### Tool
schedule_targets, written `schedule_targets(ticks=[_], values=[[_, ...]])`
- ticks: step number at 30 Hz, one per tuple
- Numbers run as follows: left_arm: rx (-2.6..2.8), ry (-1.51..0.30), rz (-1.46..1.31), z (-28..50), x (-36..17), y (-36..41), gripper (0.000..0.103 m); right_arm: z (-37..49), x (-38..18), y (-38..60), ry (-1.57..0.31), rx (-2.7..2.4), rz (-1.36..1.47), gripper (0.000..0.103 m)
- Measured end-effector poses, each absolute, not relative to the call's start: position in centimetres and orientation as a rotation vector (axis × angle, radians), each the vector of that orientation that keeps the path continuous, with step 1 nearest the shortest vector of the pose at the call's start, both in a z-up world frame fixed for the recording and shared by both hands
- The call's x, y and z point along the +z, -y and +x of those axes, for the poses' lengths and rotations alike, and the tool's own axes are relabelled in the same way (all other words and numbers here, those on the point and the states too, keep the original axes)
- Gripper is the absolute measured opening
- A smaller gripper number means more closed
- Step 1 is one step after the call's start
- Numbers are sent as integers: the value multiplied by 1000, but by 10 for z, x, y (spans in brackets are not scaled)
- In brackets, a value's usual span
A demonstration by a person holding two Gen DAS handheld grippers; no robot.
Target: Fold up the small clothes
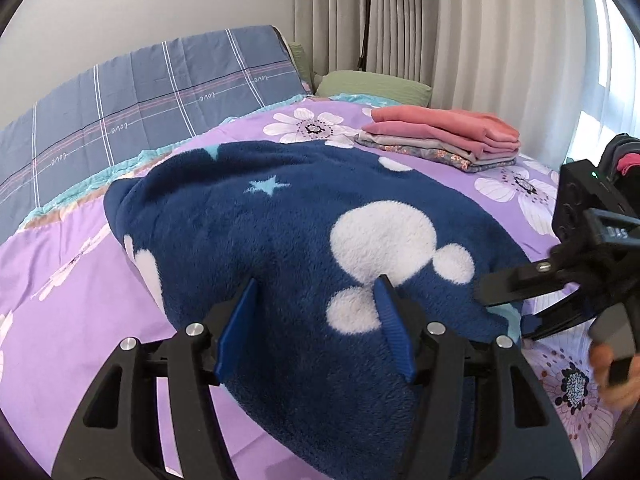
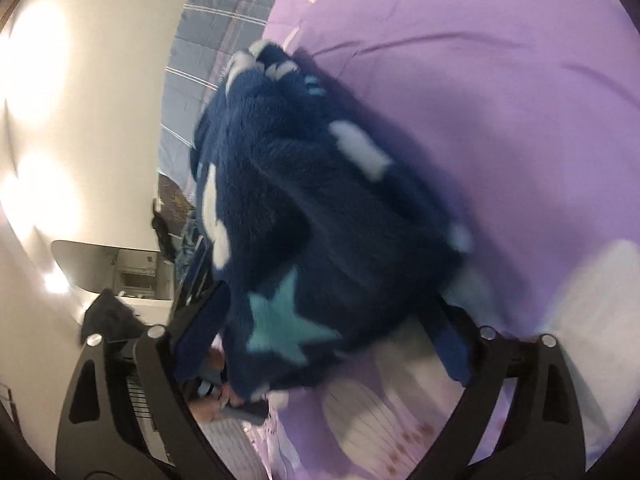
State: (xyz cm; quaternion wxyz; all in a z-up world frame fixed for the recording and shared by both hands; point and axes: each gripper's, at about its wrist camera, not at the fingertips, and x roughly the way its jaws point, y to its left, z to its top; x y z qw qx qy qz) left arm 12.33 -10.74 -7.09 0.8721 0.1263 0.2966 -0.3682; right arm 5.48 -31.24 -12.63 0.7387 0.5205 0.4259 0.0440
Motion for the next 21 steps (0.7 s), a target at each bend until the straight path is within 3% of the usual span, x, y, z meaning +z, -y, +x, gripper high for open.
schedule_targets(ticks=[8,18,21], values=[[-774,-622,254,124,-70,106,62,56,-125,304,-806,-71,1131,97],[-808,-657,290,141,-62,107,81,58,-123,302,-794,-77,1103,95],[-825,-698,236,150,-62,104,82,56,-123,300,-788,-88,1112,95]])
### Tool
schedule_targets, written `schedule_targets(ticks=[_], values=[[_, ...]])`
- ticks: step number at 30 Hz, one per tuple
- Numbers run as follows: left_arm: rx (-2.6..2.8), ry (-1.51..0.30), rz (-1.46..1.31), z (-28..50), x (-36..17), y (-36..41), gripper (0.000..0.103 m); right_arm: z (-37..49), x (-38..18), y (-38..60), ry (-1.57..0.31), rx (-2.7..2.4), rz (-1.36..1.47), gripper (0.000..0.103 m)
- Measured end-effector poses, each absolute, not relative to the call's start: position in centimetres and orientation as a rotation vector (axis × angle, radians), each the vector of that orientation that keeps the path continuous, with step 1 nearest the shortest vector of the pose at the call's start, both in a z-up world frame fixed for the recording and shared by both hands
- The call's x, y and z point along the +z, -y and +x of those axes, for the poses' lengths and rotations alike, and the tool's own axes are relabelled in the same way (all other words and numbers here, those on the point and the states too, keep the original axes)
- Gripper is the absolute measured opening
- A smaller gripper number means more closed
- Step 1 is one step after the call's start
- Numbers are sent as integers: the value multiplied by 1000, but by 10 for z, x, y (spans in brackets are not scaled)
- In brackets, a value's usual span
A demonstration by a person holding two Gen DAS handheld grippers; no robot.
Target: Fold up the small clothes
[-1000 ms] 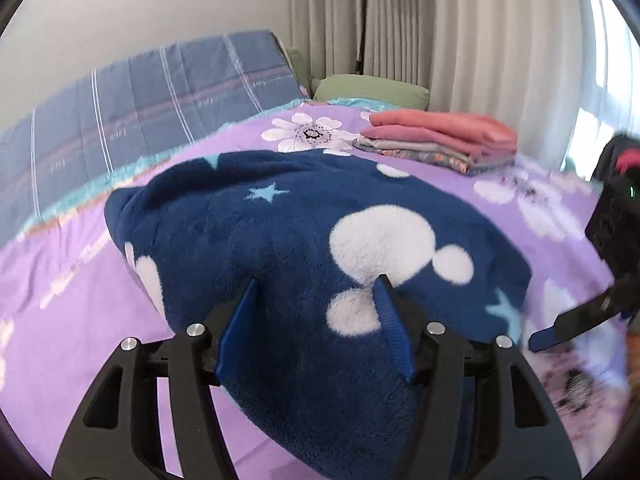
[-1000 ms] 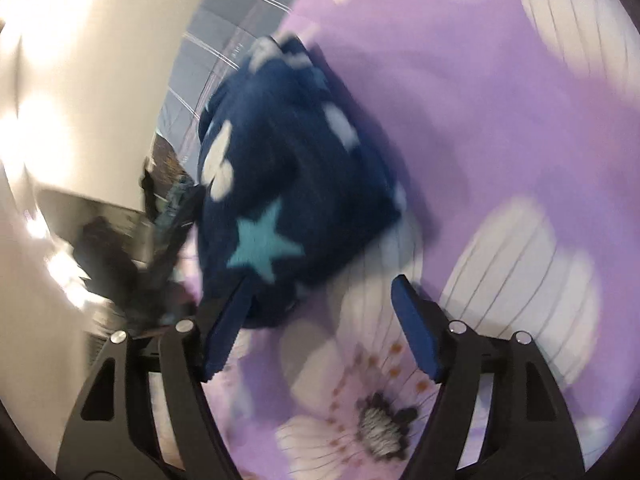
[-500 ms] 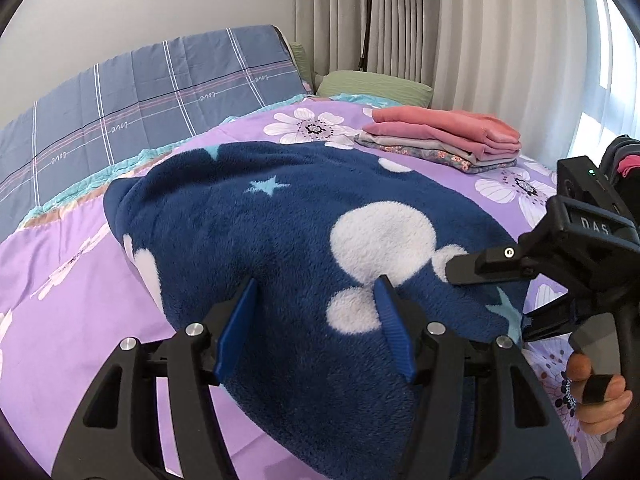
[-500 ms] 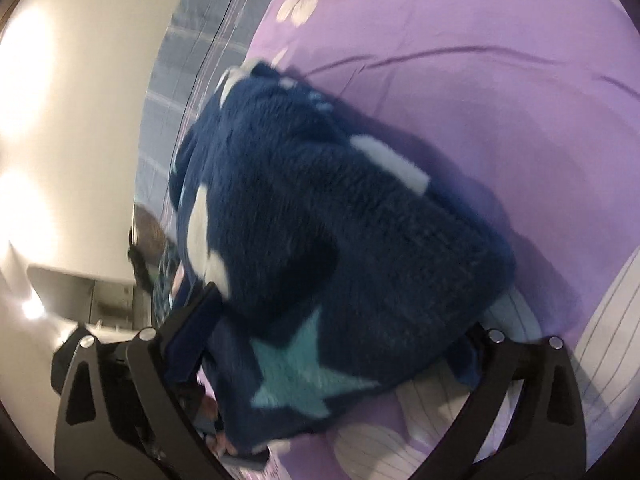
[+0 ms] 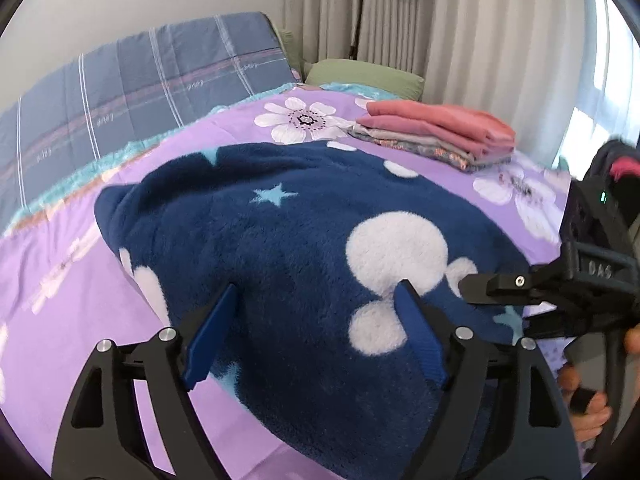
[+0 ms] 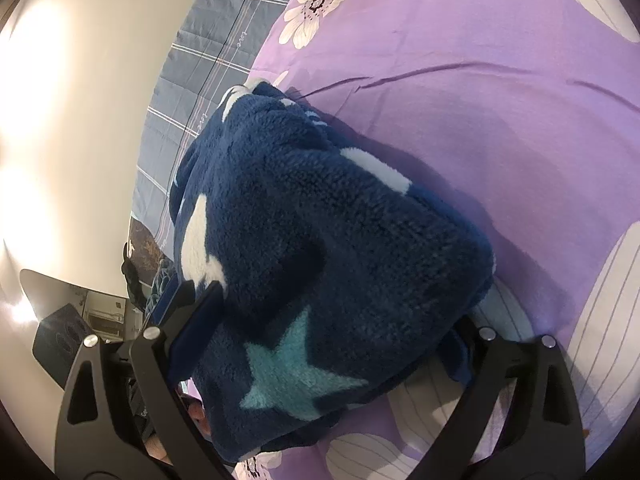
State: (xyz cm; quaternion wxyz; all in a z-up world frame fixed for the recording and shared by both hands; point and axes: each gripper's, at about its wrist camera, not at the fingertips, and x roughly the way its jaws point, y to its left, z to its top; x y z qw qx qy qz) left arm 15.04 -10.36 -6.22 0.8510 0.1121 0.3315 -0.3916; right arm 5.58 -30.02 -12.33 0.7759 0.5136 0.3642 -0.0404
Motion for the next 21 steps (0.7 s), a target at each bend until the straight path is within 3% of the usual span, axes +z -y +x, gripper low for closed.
schedule_targets(ticks=[6,21], values=[[-776,-711,192,153,-77,108,85,56,-125,300,-760,-139,1128,101],[-756,-633,85,170,-52,96,86,53,-125,302,-762,-117,1119,100]])
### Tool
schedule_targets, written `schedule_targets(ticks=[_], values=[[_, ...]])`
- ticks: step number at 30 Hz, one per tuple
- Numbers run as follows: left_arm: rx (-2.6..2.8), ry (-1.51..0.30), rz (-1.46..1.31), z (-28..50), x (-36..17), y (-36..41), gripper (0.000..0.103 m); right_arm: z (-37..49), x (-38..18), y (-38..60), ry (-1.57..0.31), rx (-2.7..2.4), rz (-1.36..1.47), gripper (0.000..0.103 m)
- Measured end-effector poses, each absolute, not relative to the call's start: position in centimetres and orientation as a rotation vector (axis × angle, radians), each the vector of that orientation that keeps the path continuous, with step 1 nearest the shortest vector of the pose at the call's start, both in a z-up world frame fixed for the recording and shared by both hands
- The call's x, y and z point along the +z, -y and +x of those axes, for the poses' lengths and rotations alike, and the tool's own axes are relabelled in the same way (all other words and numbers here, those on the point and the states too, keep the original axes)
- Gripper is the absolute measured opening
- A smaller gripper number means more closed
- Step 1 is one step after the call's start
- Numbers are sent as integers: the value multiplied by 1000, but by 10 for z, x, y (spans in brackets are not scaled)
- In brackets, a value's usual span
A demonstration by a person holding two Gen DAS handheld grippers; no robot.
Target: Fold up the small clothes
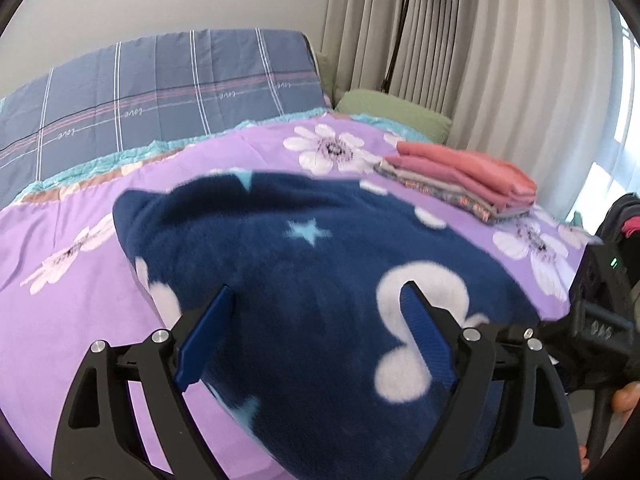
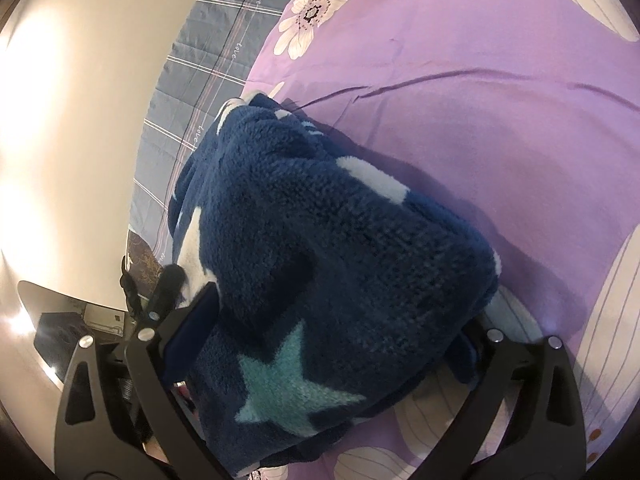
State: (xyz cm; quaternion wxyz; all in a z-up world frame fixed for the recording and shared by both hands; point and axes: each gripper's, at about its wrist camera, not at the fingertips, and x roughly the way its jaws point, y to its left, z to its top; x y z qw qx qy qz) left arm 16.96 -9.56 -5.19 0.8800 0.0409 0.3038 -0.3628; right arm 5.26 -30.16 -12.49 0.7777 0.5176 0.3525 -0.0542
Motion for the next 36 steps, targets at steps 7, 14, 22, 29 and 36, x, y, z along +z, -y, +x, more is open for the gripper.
schedule_targets(ticks=[7,14,22,29,36], values=[[-691,-745,-164,246,-45,42,86,54,-126,304,-771,-110,1123,100],[-752,-1041,-392,320,-118,35,102,56,-126,303,-778,-112,1127,101],[-796,-955,-346,337,-131,55,102,61,-125,301,-765,-142,1117,101],[-841,-847,-366,323,-107,46,54,65,-87,281,-754,-110,799,53],[-851,-686,-291,295,-35,18,54,66,-39,272,-656,-47,601,42]])
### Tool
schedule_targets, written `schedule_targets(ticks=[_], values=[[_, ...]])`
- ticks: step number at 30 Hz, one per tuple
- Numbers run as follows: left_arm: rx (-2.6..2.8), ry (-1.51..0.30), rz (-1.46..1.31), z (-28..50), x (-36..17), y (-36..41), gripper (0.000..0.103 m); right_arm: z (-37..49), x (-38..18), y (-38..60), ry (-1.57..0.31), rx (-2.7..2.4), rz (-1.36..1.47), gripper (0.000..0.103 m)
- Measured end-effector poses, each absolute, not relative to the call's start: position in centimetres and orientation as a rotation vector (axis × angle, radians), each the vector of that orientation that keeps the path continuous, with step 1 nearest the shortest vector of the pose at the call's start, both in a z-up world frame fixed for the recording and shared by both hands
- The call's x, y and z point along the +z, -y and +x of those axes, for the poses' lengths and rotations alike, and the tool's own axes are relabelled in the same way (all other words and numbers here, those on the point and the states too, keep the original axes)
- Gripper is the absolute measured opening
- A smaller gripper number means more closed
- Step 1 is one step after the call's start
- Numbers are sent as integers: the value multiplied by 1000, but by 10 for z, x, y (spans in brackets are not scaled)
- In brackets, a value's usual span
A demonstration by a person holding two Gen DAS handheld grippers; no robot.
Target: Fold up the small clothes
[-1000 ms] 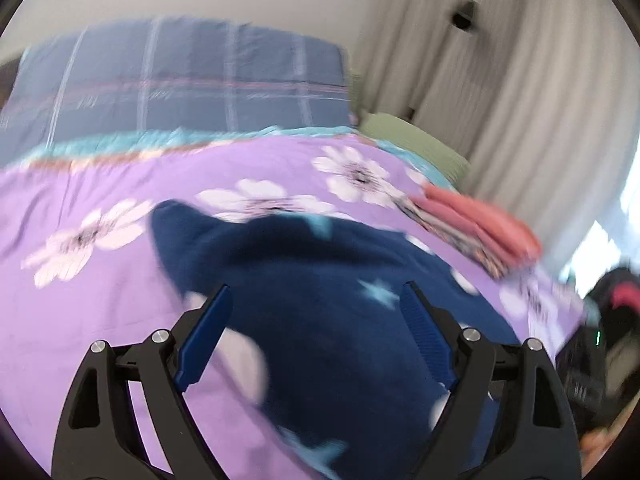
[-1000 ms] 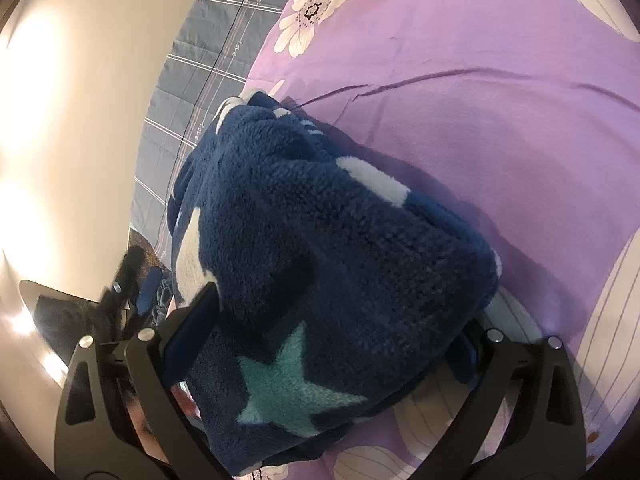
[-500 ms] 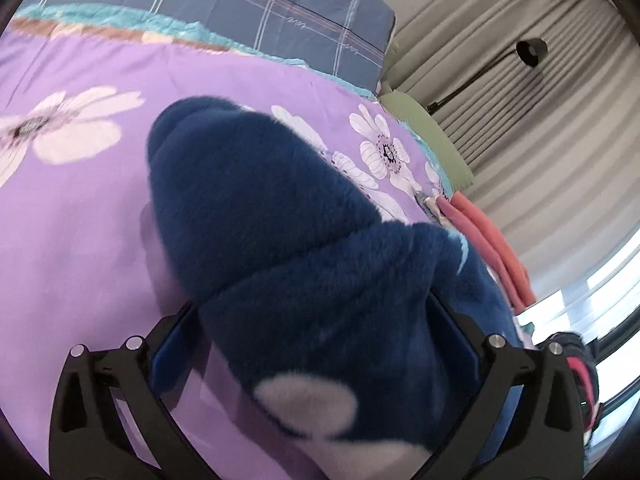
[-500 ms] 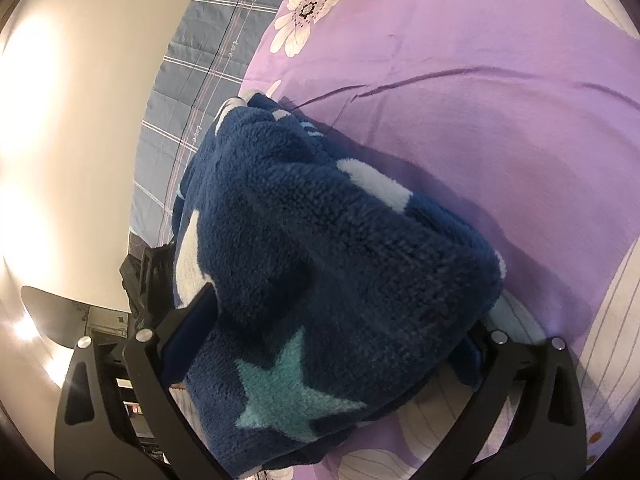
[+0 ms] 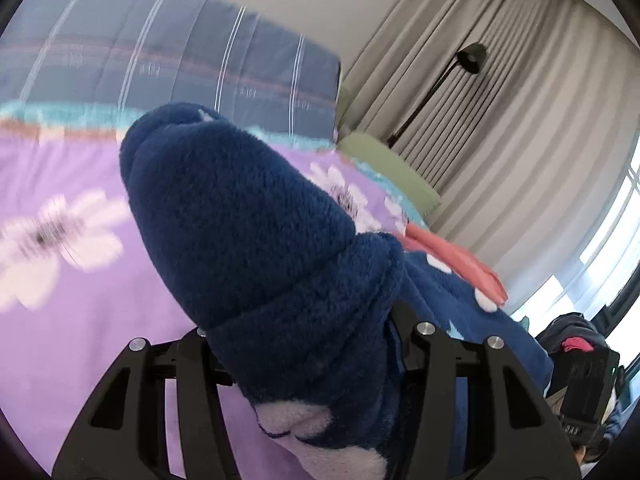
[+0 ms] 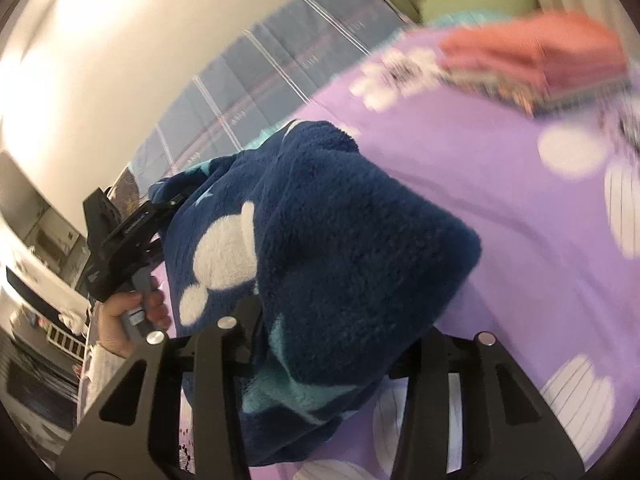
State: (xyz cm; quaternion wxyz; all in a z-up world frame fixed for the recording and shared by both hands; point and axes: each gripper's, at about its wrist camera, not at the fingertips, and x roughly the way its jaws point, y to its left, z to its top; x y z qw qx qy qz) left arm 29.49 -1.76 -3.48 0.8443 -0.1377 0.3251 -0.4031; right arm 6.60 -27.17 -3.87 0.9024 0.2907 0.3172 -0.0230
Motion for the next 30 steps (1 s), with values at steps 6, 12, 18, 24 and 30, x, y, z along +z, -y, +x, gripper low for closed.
schedule_targets(ticks=[6,12,18,24,30], values=[[-796,-560,-268,286,18,-28,54,85,10,240,-569,57,436,42],[-666,-504,-257,304,41,-78,54,148,44,213,-540,184,307,42],[-454,-479,-326,353,30,-145,54,284,50,187,-634,377,211,42],[-293,-485,-334,401,17,-179,54,387,43,142,-681,420,167,42],[-196,-524,-348,435,-7,-199,54,452,22,100,-727,391,108,41]])
